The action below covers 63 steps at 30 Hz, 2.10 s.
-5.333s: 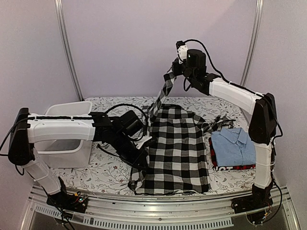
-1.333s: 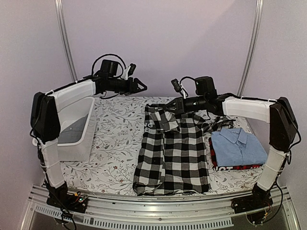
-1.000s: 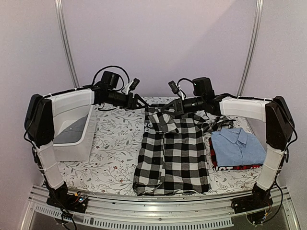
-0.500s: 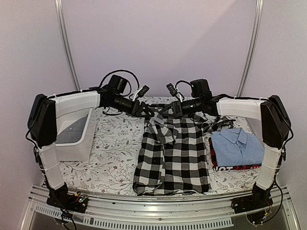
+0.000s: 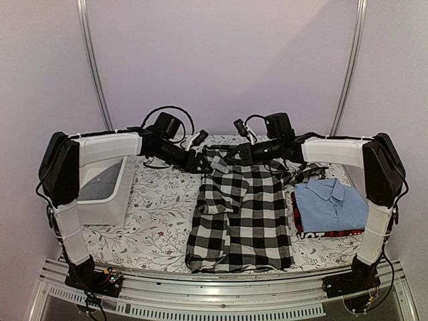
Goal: Fold and stack the long sleeve shirts
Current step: Pick up the sleeve from the 1/3-folded shirt.
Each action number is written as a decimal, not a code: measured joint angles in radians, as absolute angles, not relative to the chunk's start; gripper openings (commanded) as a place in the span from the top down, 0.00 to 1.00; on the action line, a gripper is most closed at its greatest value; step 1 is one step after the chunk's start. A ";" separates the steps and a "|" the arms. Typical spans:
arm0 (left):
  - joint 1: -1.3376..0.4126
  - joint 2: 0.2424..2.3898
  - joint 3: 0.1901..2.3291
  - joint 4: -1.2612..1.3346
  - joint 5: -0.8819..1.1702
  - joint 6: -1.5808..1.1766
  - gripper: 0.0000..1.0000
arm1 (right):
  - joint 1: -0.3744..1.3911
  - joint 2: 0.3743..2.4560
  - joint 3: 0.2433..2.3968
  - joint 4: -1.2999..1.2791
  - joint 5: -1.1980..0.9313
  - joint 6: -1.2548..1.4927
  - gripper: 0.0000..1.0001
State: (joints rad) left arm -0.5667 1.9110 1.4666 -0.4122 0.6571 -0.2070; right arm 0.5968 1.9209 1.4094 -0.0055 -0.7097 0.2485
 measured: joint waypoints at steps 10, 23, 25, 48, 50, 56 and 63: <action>-0.659 1.806 1.230 -0.419 0.567 -0.240 0.33 | 0.746 1.683 1.032 0.019 -0.402 0.220 0.34; -0.755 1.777 1.180 -0.386 0.412 -0.259 0.35 | 0.925 1.634 0.890 0.105 0.022 0.134 0.31; -0.764 1.779 1.180 -0.386 0.393 -0.260 0.36 | 0.936 1.657 0.894 0.120 0.065 0.112 0.33; -0.795 1.859 1.221 -0.399 0.371 -0.253 0.95 | 0.988 1.821 0.995 0.107 0.192 -0.011 0.99; -0.795 1.858 1.234 -0.412 0.392 -0.255 0.95 | 0.988 1.821 1.017 0.081 0.186 -0.024 1.00; -0.785 1.858 1.303 -0.465 0.517 -0.270 0.88 | 0.958 1.805 1.093 -0.027 0.068 -0.050 1.00; -0.699 1.872 1.361 -0.461 0.635 -0.325 0.73 | 0.805 1.826 1.258 -0.158 -0.159 -0.047 1.00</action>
